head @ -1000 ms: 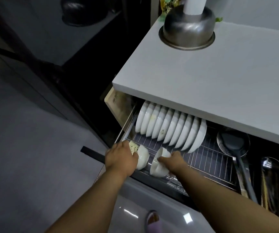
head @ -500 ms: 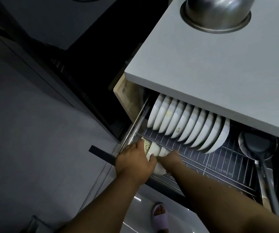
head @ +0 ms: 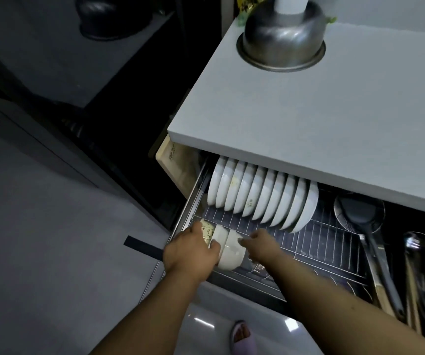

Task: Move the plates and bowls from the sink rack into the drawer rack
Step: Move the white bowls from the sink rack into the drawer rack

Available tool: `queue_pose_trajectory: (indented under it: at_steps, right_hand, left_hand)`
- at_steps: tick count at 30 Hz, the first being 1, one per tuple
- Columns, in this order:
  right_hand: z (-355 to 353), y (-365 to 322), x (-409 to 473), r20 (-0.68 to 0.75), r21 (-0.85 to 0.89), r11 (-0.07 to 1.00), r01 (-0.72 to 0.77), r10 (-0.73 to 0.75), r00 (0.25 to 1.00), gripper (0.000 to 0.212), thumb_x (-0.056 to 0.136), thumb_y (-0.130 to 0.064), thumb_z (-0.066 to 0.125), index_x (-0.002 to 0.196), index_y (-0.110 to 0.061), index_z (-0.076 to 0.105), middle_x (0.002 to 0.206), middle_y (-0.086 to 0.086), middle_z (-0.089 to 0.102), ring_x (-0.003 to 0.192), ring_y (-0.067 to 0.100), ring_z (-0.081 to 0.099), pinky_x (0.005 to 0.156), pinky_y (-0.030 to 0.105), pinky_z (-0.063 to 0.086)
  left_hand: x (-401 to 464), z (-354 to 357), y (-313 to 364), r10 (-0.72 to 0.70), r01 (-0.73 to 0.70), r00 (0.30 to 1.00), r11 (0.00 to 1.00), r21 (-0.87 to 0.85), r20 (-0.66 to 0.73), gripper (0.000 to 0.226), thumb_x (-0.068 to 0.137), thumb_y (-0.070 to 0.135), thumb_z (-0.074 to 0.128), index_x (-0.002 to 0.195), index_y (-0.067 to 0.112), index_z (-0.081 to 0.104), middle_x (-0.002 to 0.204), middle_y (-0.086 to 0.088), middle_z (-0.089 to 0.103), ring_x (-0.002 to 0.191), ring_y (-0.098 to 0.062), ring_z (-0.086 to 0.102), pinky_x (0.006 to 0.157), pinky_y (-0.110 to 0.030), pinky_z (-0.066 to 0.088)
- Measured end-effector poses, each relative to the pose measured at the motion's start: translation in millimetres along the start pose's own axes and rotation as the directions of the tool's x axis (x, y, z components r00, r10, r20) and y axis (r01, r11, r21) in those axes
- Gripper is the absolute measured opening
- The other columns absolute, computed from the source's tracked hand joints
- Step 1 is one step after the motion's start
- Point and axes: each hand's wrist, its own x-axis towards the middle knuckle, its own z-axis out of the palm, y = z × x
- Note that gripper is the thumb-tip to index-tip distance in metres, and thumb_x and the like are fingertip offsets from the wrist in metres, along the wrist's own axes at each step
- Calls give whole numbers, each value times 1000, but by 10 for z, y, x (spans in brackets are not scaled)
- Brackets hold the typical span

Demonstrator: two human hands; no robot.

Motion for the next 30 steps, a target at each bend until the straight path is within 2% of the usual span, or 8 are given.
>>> queue_pose_trajectory:
  at_steps: [3, 7, 12, 15, 19, 23, 26, 30]
  right_hand:
    - [-345, 51, -287, -63, 117, 992, 55, -48, 997, 25, 82, -32, 67, 75, -14, 51, 70, 6, 58, 69, 24, 59, 75, 43, 54]
    - [-867, 223, -628, -130, 198, 975, 101, -76, 989, 25, 87, -27, 64, 71, -15, 50, 79, 24, 58, 67, 25, 57, 71, 37, 50]
    - [-1490, 585, -966, -254, 345, 930, 127, -37, 966, 17, 86, -27, 65, 82, -14, 56, 71, 2, 59, 64, 22, 60, 66, 36, 51]
    - [-1866, 884, -1218, -343, 400, 903, 157, -11, 939, 22, 85, -29, 67, 72, -16, 54, 63, 3, 58, 60, 22, 58, 64, 38, 51]
    - [-2356, 1396, -1576, -456, 513, 833, 208, 60, 888, 22, 86, -21, 65, 69, -15, 52, 57, 4, 53, 54, 19, 49, 56, 31, 43]
    - [-2849, 1981, -1991, -520, 576, 786, 225, 139, 843, 20, 90, -20, 62, 74, -13, 53, 61, 3, 56, 54, 17, 55, 54, 27, 48]
    - [-3199, 2413, -2315, -560, 632, 732, 253, 206, 802, 14, 90, -20, 63, 81, -11, 55, 69, 5, 55, 59, 18, 55, 61, 32, 49]
    - [-3634, 3006, -2708, -607, 656, 692, 301, 247, 756, 16, 90, -21, 62, 82, -9, 56, 69, 4, 54, 58, 15, 54, 57, 27, 47]
  left_hand:
    - [-11, -14, 6, 4, -5, 999, 1000, 26, 36, 47, 88, 49, 37, 130, 26, 42, 117, 2, 63, 101, -22, 59, 80, -32, 49]
    - [7, -24, 93, -16, 19, 993, 1000, -25, 118, 48, 90, 47, 40, 132, 24, 44, 128, -2, 58, 110, -25, 57, 87, -34, 48]
    - [-143, 79, 860, 186, -159, 978, 958, -237, 96, 39, 92, 38, 50, 124, 16, 51, 124, -6, 56, 109, -25, 55, 89, -33, 47]
    - [-338, 173, 1493, 356, -303, 927, 899, -318, 122, 36, 93, 37, 48, 123, 17, 49, 117, -4, 55, 100, -20, 53, 87, -33, 47]
    - [-655, 269, 2253, 512, -433, 842, 828, -355, 168, 44, 94, 40, 48, 133, 21, 43, 125, 1, 52, 106, -15, 53, 88, -30, 45]
    - [-1063, 356, 2935, 617, -532, 766, 767, -360, 181, 44, 94, 38, 51, 134, 22, 45, 125, 2, 51, 109, -13, 54, 94, -29, 45]
    - [-1390, 418, 3486, 691, -607, 699, 710, -356, 184, 37, 94, 35, 51, 128, 21, 48, 120, 2, 52, 104, -13, 53, 87, -26, 43]
    - [-1842, 562, 4241, 759, -682, 629, 642, -351, 168, 33, 91, 34, 54, 121, 21, 52, 111, 1, 56, 97, -14, 55, 85, -28, 46]
